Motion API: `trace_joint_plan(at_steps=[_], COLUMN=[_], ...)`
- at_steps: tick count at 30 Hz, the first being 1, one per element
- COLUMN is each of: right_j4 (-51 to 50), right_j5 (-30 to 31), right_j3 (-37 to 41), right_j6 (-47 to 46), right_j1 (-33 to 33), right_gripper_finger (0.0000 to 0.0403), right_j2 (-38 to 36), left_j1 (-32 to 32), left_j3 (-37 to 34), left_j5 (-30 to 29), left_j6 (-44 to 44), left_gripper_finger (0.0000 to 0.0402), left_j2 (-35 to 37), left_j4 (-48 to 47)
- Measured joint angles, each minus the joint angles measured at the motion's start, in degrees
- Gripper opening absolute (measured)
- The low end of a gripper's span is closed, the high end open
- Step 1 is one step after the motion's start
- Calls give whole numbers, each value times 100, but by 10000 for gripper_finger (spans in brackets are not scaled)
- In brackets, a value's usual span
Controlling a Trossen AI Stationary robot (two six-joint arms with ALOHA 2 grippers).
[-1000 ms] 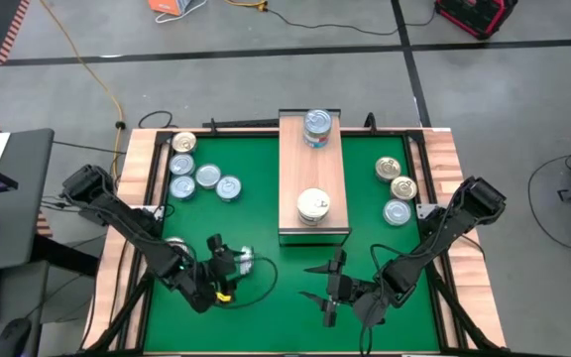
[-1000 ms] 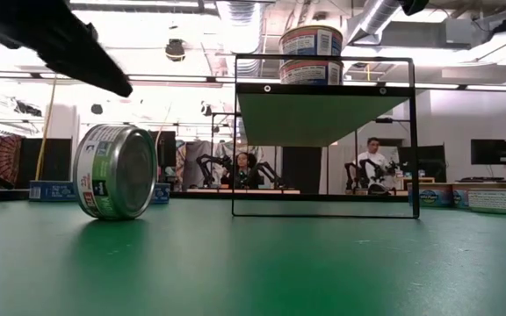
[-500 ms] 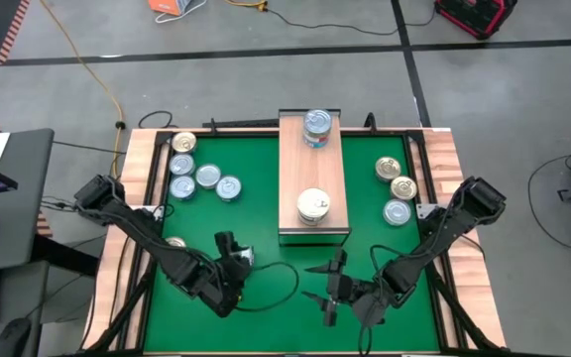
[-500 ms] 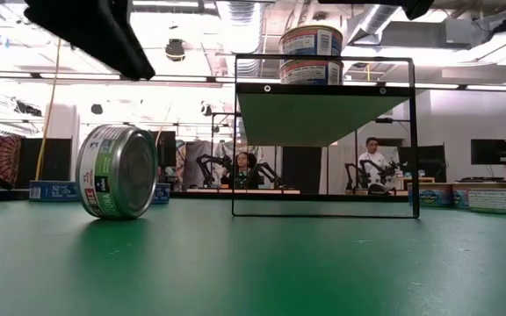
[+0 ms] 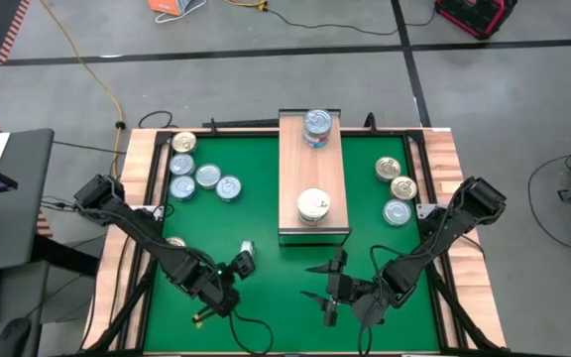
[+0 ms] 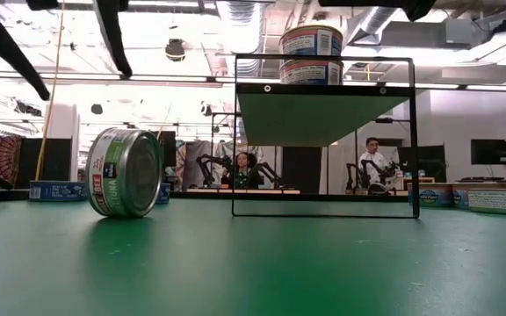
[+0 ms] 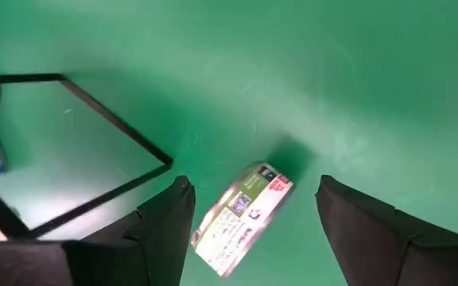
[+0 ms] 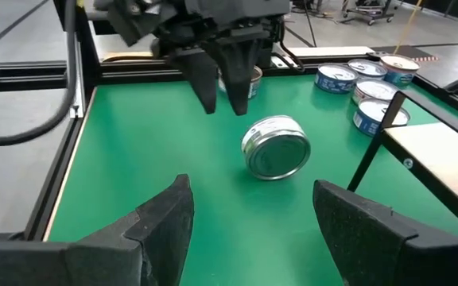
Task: Stack canned seafood by type on shelf
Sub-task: Put the green tuna can on the shelf
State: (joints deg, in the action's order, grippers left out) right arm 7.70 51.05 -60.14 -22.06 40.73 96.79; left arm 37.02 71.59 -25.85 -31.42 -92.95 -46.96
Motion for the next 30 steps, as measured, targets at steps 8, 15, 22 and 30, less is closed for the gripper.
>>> trace_joint_plan(at_steps=[8,15,22,30], right_j4=[-58,-125,-185,-207], right_j5=[0,0,0,0], right_j3=[0,2,2,2], right_j6=[-5,-115,-153,-154], right_j1=[-4,0,11,11], right_gripper_finger=[286,286,286,286], right_j2=[0,0,0,0], left_j1=[-396,-472,-468,-470], left_j3=[74,361,341,313], left_j5=[356,174,-228,-451], left_j6=[-494,-1124,-2001,-2218], left_gripper_finger=[254,254,254,199], left_j2=[-336,-989,-1239,-1217], left_j4=[0,-513,-1106,-1235])
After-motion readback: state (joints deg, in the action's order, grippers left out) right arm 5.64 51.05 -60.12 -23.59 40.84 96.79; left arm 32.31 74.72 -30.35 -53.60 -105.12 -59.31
